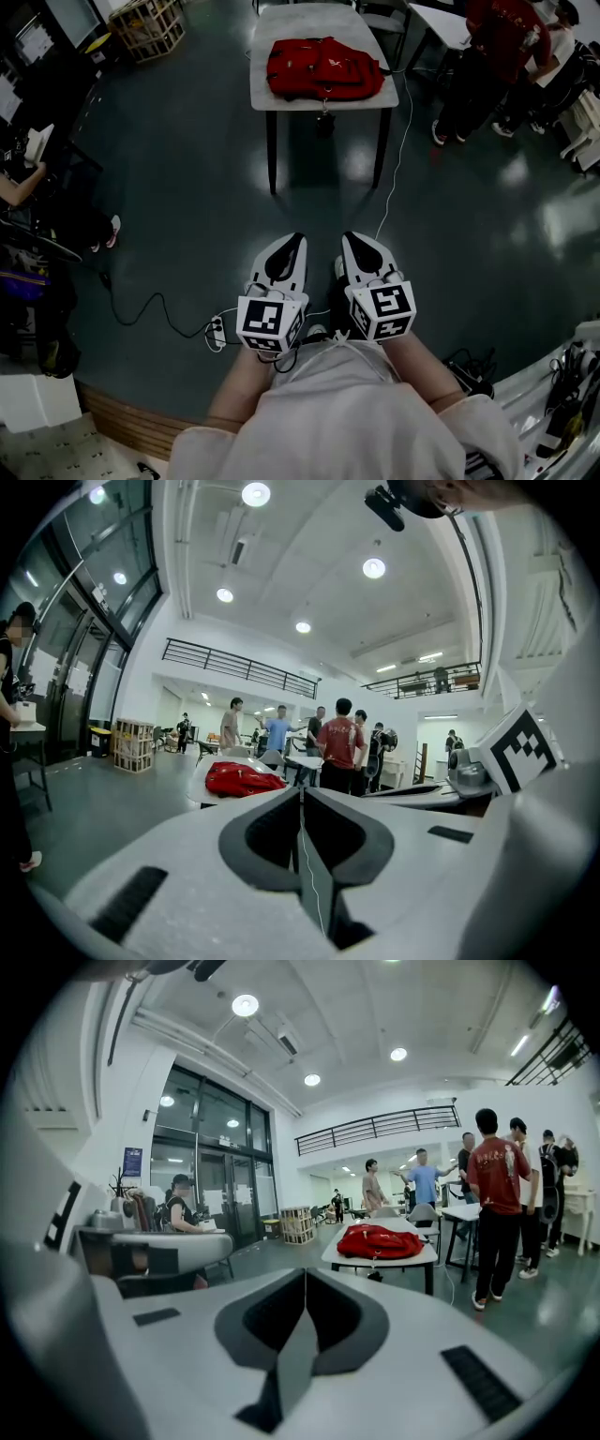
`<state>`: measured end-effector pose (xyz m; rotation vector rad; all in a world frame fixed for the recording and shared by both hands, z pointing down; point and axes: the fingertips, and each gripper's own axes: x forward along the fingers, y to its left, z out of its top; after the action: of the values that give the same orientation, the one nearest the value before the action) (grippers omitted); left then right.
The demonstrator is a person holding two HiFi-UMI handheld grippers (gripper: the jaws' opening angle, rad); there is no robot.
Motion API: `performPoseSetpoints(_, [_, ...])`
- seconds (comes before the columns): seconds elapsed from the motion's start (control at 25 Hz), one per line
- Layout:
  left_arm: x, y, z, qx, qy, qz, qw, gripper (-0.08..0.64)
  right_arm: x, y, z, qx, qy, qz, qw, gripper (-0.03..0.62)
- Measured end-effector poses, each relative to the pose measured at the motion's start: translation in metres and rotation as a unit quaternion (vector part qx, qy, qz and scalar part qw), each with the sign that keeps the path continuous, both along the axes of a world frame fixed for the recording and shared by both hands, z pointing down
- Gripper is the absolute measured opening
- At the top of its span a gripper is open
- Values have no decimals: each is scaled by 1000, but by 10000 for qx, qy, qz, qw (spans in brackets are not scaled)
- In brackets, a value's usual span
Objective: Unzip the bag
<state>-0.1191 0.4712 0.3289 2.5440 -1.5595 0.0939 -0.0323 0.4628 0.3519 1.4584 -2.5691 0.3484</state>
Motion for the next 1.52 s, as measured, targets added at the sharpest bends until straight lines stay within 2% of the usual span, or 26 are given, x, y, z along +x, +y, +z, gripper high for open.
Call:
performPoseSetpoints(0.16, [-5,-26,2,-26,-41,-117,9999,29,-1,-30,4,-20,-21,-39,10000,28])
performPoseSetpoints(0.36, [-6,-82,1,11,-117,-258,9996,29,1,-89,5,-3,-101,-135,9999,28])
performPoseSetpoints(0.88, [26,-286,3,-12,-173,-622,9979,29,39,-299,8,-102,-48,-475,9988,28])
performPoseSetpoints(1.16, [41,-366,26,-284,-194,-743,9966,29,54,-383,23,-255,75,-681,9973,28])
performPoseSetpoints(1.52, [34,-447,53,-653,-276,-611,9956,29,54,-455,60,-740,281,-527,9955,28])
